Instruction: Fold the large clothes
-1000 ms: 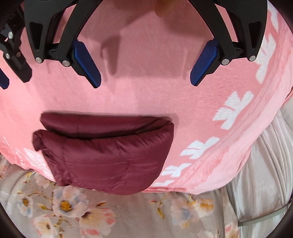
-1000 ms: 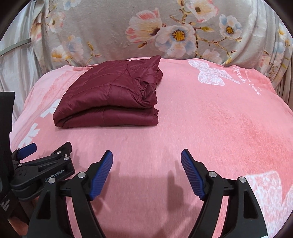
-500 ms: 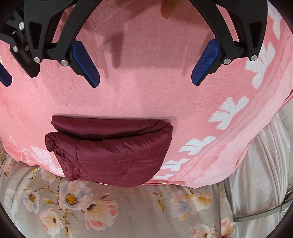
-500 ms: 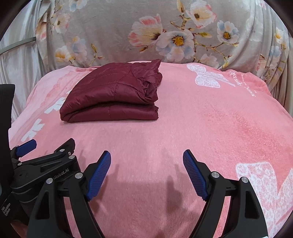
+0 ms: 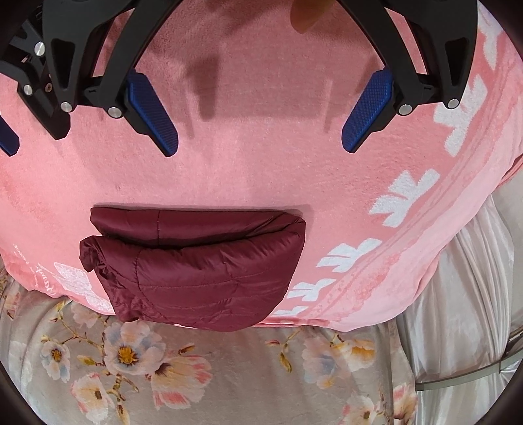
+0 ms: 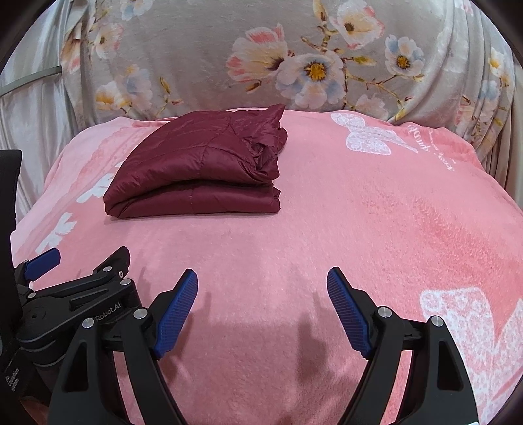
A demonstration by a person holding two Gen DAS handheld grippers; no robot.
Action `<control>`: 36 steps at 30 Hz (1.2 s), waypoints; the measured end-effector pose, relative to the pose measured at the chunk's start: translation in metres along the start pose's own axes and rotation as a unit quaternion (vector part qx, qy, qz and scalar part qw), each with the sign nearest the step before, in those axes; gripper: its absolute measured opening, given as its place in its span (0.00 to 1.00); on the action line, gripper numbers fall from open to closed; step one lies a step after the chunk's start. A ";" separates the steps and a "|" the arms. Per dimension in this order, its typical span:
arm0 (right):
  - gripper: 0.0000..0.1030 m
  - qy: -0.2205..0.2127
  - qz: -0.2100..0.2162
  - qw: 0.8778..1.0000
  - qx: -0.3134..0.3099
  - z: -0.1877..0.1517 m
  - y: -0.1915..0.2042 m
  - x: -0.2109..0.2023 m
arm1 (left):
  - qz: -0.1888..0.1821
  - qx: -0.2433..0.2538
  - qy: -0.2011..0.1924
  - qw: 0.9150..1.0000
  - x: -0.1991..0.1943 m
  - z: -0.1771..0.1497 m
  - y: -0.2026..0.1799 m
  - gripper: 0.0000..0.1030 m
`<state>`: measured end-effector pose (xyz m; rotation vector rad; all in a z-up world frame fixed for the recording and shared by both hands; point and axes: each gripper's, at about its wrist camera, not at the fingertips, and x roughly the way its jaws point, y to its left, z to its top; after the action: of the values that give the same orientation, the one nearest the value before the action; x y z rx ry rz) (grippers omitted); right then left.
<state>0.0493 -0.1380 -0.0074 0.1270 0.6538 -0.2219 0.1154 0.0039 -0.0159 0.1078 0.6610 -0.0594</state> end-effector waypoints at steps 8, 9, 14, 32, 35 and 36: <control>0.77 -0.005 -0.002 1.000 -0.001 0.000 0.000 -0.002 | 0.004 0.000 -0.005 1.000 -0.003 -0.001 -0.001 0.95; 0.77 -0.006 -0.003 1.000 -0.002 0.000 0.000 -0.003 | 0.004 0.000 -0.006 1.000 -0.003 -0.001 -0.001 0.95; 0.77 -0.010 -0.007 1.000 -0.005 0.000 0.002 -0.005 | 0.007 -0.003 -0.009 1.000 -0.005 0.000 0.000 0.95; 0.77 -0.012 -0.009 1.000 -0.007 0.000 0.003 -0.006 | 0.012 -0.003 -0.014 1.000 -0.007 0.000 -0.001 0.93; 0.77 -0.012 -0.009 1.000 -0.007 0.000 0.003 -0.006 | 0.013 -0.002 -0.016 1.000 -0.007 0.000 -0.001 0.93; 0.77 -0.012 -0.009 1.000 -0.007 -0.001 0.003 -0.006 | 0.014 -0.002 -0.016 1.000 -0.008 0.001 -0.001 0.93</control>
<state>0.0454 -0.1345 -0.0043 0.1047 0.6326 -0.2364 0.1098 0.0032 -0.0109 0.1121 0.6279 -0.0328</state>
